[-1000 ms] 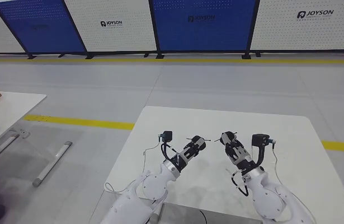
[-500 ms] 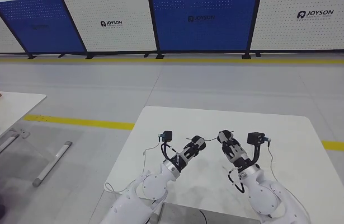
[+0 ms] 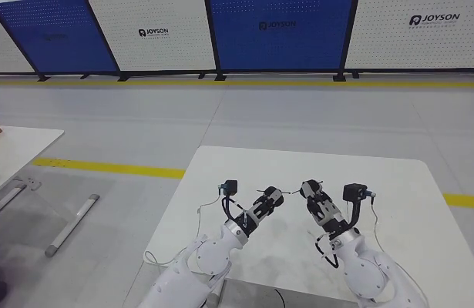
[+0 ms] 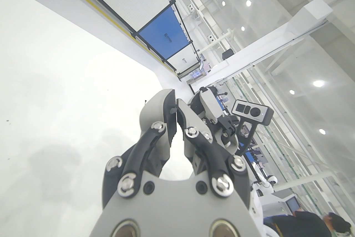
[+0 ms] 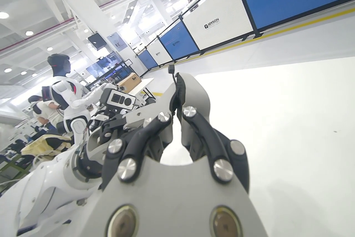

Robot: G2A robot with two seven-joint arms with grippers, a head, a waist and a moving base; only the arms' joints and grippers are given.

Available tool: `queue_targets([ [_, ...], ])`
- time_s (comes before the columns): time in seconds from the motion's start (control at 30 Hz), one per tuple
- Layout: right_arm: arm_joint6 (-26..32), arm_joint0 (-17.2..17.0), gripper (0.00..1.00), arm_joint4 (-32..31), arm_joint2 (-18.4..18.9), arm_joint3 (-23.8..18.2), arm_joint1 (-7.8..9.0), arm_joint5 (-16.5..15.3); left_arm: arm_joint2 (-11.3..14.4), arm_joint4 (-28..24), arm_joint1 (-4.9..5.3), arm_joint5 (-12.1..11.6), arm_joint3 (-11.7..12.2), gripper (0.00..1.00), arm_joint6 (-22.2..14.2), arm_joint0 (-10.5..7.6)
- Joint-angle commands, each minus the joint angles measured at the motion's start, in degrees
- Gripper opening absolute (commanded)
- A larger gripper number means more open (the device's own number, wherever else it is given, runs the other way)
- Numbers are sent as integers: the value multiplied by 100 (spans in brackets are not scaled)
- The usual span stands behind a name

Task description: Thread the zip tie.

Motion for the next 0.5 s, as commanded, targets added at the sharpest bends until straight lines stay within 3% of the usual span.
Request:
queue_targets([
  [0.0, 16, 16, 0, -63, -13, -7, -16, 63, 0, 0, 0, 0, 0, 0, 0, 0],
  [0.47, 139, 92, 0, -186, -71, 74, -119, 194, 0, 0, 0, 0, 0, 0, 0, 0],
])
